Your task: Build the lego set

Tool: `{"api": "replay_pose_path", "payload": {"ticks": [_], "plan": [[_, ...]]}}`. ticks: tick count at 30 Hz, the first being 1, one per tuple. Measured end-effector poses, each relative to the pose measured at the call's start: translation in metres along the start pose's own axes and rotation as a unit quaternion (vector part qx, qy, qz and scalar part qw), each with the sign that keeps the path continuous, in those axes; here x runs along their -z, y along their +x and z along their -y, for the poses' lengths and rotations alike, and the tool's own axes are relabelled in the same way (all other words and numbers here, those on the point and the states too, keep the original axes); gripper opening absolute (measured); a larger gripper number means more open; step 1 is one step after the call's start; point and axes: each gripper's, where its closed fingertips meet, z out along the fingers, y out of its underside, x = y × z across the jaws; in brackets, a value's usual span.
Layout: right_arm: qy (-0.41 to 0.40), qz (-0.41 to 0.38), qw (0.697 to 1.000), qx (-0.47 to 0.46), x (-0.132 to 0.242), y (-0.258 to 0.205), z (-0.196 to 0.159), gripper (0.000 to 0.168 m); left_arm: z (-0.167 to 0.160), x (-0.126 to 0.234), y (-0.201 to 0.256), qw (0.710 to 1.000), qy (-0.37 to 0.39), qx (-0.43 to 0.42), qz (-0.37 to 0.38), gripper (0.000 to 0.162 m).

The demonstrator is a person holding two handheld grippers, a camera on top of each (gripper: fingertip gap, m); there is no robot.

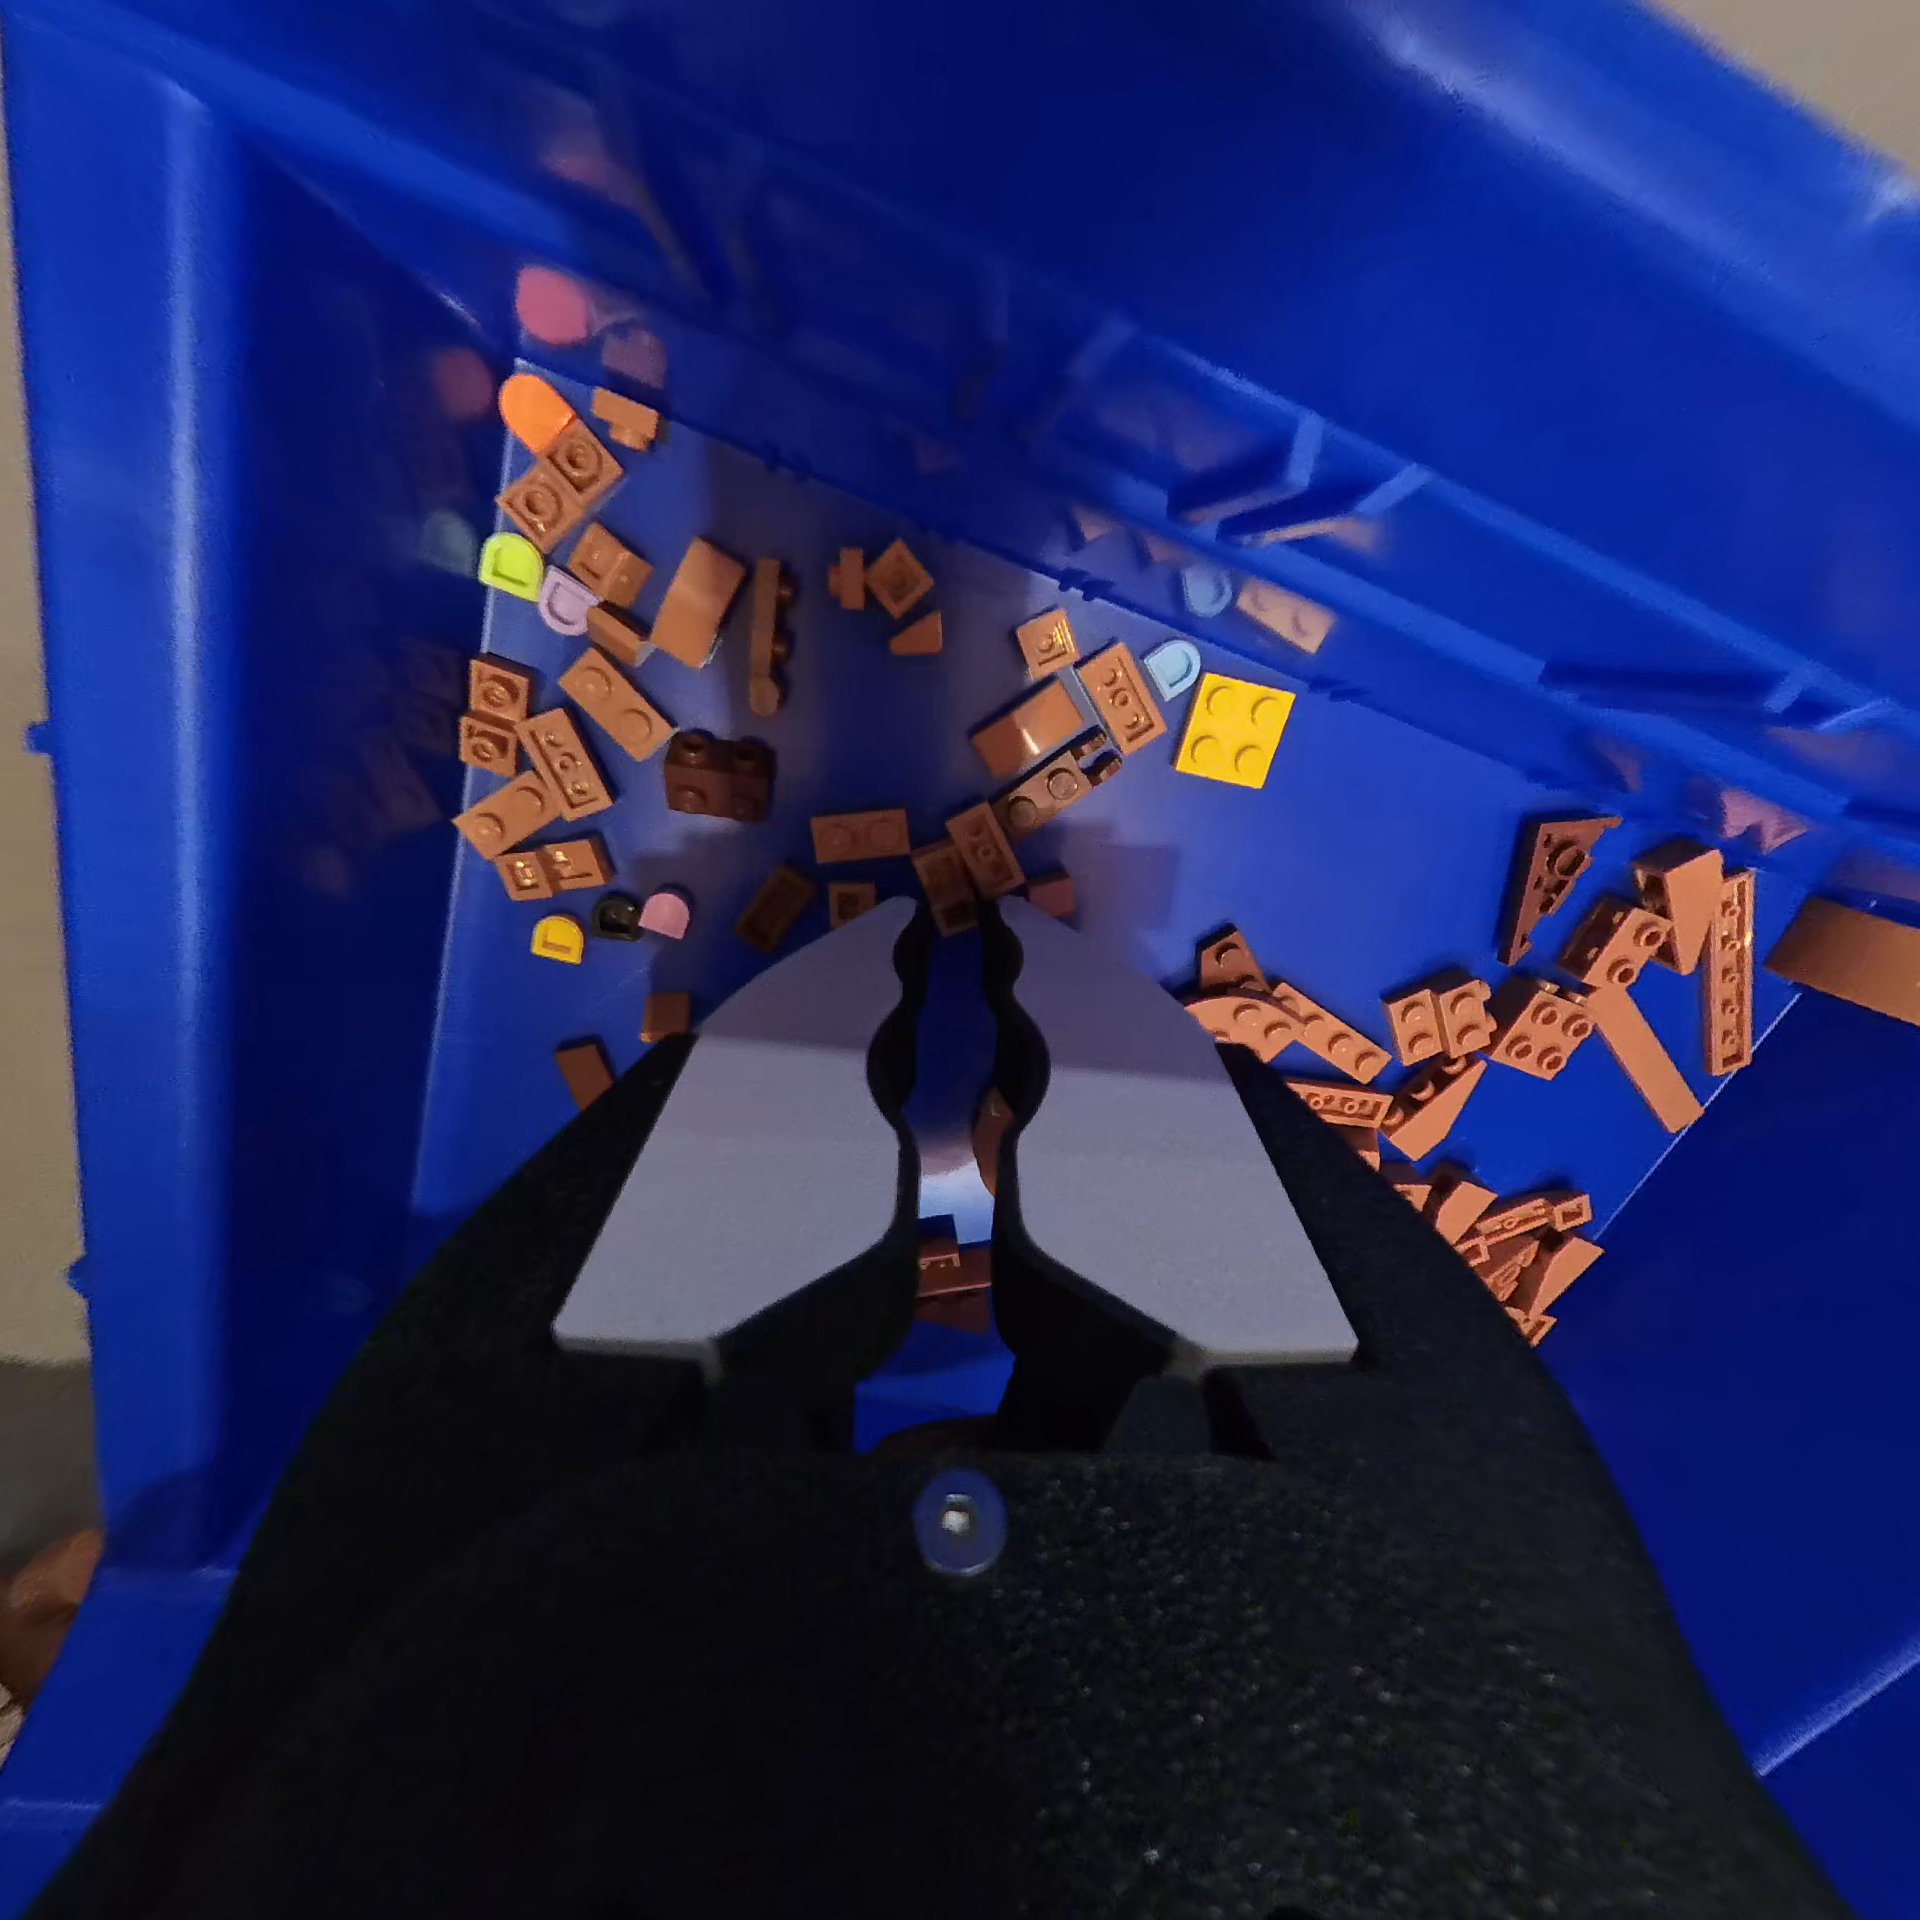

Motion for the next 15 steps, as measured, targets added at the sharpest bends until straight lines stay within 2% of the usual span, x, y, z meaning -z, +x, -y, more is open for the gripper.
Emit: {"api": "replay_pose_path", "payload": {"ticks": [8, 15], "plan": [[0.001, 0.001, 1.000, -0.007, 0.000, 0.000, 0.000, 0.009, -0.001, 0.001, 0.004, 1.000, -0.001, -0.004, -0.005, 0.082], [-0.023, -0.015, 1.000, -0.016, 0.006, 0.004, -0.020, 0.009, -0.003, 0.000, 0.003, 1.000, -0.007, -0.001, 0.001, 0.080]]}}
